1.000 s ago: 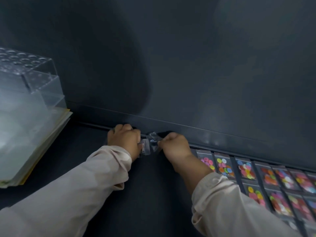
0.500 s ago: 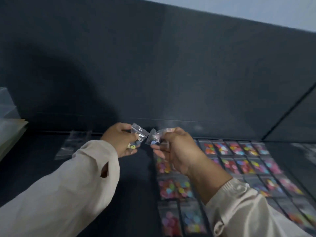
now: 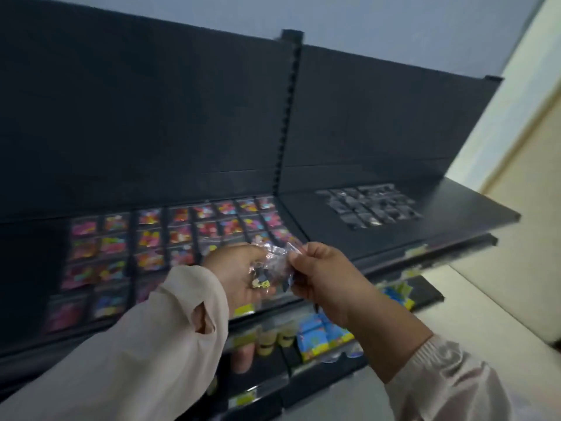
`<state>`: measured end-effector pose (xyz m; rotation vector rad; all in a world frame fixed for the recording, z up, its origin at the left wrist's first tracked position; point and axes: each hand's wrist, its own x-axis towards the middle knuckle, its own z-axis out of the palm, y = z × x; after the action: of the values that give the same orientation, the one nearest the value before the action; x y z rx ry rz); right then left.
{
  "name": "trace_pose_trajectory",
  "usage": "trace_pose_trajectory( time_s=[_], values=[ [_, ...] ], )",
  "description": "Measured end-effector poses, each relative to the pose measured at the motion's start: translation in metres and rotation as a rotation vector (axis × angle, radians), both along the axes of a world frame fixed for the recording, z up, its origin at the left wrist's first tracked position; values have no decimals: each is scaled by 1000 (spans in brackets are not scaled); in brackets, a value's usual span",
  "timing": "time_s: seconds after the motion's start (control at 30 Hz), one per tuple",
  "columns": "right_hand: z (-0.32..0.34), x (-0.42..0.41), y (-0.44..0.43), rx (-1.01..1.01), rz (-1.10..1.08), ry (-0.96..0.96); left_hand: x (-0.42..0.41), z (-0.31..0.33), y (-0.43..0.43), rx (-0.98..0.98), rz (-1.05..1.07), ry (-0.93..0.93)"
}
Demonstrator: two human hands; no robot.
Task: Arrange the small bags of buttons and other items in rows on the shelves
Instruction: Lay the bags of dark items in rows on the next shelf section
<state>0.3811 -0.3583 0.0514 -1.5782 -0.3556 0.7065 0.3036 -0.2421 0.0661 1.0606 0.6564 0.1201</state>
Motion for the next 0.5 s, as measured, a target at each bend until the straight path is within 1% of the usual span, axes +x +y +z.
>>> trace_pose_trajectory(
  time_s=[0.1, 0.2, 0.33, 0.4, 0.43, 0.5],
  values=[
    [1, 11, -66, -20, -90, -106, 21, -4, -62, 6, -141, -44],
    [3, 22, -118, -33, -159, -174, 46, -10, -111, 126, -243, -43],
    [4, 46, -169, -23, -236, -202, 80, -12, -159, 232, -300, -46],
    [1, 61, -187, -9, -273, -162, 100, -15, -176, 252, -313, -43],
    [-2, 69, -194, 17, -292, -112, 111, -18, -182, 258, -312, -42],
    [-8, 91, -205, 107, -330, 49, 135, -22, -191, 254, -296, -38]
  ],
)
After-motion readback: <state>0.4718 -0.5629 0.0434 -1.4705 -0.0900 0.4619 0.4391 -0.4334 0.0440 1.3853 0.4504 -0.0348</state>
